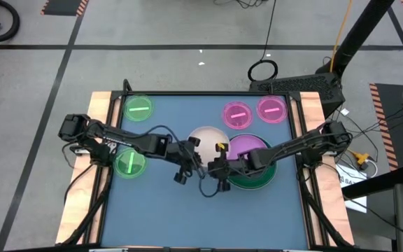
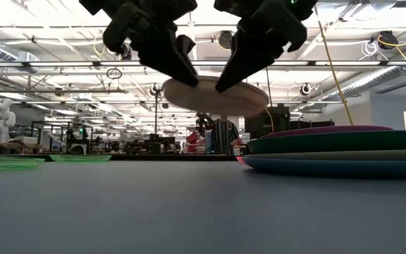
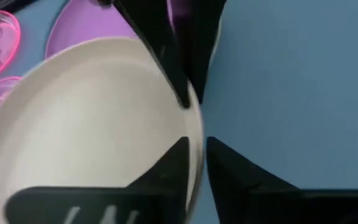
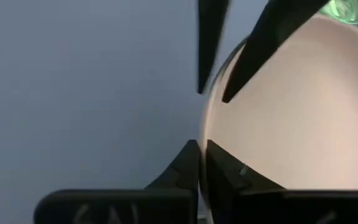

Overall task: Stack plastic plates
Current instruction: Stack the white plate on top of the violet plate, then stack the top light green plate on top of the white plate

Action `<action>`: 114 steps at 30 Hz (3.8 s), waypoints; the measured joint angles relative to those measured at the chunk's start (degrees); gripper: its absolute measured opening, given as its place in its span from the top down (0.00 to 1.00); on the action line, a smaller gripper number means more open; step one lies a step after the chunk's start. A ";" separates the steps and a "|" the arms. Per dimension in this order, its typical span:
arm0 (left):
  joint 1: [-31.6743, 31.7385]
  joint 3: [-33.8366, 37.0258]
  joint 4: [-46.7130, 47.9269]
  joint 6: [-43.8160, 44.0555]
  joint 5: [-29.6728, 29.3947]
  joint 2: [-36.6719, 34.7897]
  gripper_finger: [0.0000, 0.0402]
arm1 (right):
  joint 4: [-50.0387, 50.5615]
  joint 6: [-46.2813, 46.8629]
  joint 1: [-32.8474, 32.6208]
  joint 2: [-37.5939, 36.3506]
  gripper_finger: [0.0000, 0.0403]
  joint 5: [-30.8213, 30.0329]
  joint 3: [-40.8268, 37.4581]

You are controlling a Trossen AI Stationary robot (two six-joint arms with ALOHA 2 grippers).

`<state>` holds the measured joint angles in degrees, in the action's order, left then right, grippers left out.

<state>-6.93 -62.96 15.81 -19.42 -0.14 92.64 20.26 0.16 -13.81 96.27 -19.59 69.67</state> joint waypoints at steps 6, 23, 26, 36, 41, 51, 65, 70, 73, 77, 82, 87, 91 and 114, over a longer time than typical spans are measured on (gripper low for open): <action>0.52 -0.02 0.19 -0.58 -0.54 0.00 0.67 | 2.29 0.62 0.08 0.00 0.99 -2.06 0.00; 1.78 0.09 3.76 -2.90 -8.09 -5.02 0.55 | 21.46 15.67 -0.82 -2.88 0.99 -9.11 -0.02; 2.30 0.19 6.64 -2.06 -8.29 -6.81 0.55 | 25.62 19.68 -1.06 -3.25 0.99 -8.94 -0.04; 4.85 0.16 12.07 0.08 -8.46 -8.70 0.55 | 35.72 31.56 -2.97 -4.33 0.99 -8.81 -0.02; 5.92 0.11 14.01 1.05 -8.44 -8.80 0.55 | 36.78 33.03 -3.93 -4.33 0.99 -7.21 -0.02; 6.96 0.11 14.78 1.75 -8.44 -8.81 0.55 | 36.76 36.09 -3.99 -4.31 0.93 -7.15 -0.02; 6.92 0.11 14.89 2.81 -8.42 -8.81 0.55 | 35.95 36.85 -3.97 -4.31 0.83 -7.20 -0.02; 6.92 0.11 16.91 5.54 -8.41 -8.81 0.55 | 35.63 36.05 -3.75 -4.31 0.83 -7.91 -0.02; 6.82 0.11 18.00 7.22 -8.41 -8.81 0.55 | 34.78 35.25 -3.24 -4.28 0.83 -11.38 -0.02; 6.80 0.11 18.83 8.16 -8.39 -8.81 0.55 | 33.90 35.13 -1.96 -4.28 0.84 -14.29 -0.02; 6.80 0.11 18.76 8.27 -8.38 -8.81 0.55 | 33.38 35.15 -0.71 -4.28 0.86 -14.56 -0.02; 6.78 0.11 18.77 8.42 -8.38 -8.79 0.55 | 33.25 34.66 -0.62 -4.26 0.88 -14.73 -0.02; 6.78 0.11 19.54 8.07 -8.37 -8.79 0.55 | 30.99 31.61 -0.64 -4.26 0.89 -15.12 -0.51; 13.01 2.74 25.20 3.03 -2.20 -8.79 0.55 | -8.59 6.06 3.55 -23.07 1.00 -11.58 -24.21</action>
<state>6.09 -60.22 41.02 -16.39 -2.35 83.85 11.67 6.23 -10.26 73.20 -31.17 45.46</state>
